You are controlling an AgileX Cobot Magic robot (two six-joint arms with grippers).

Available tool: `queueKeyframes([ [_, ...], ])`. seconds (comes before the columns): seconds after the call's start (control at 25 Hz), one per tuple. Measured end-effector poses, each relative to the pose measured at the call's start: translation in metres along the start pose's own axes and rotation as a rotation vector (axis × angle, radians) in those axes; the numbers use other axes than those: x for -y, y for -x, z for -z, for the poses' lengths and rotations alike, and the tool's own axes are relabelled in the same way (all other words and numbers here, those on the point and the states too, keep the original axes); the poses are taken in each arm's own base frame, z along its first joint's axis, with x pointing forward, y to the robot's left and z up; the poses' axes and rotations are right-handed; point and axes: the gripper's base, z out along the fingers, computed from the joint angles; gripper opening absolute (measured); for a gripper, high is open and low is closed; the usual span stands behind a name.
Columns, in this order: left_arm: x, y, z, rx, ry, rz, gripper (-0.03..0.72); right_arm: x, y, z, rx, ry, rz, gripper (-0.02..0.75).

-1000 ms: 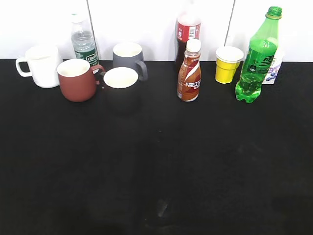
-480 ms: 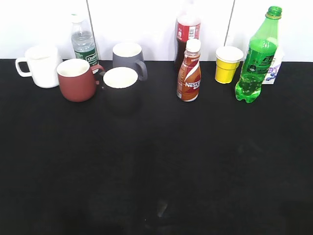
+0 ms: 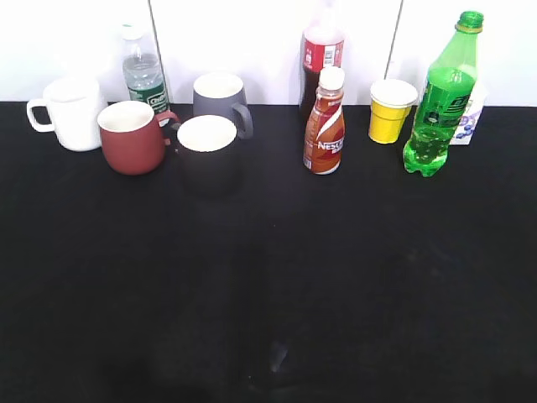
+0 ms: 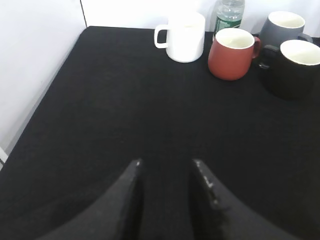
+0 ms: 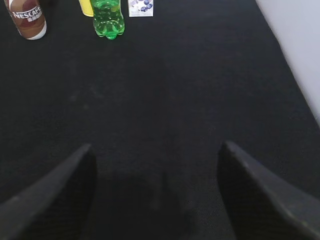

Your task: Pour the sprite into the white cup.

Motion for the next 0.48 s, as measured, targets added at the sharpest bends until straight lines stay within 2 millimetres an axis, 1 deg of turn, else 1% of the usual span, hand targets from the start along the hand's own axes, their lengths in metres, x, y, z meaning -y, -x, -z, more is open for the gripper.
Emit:
queueKeyframes([
  [0.48,0.0,0.0,0.0,0.0,0.0,0.0,0.237,0.0,0.0,0.0,0.0,0.0,-0.001,0.561],
])
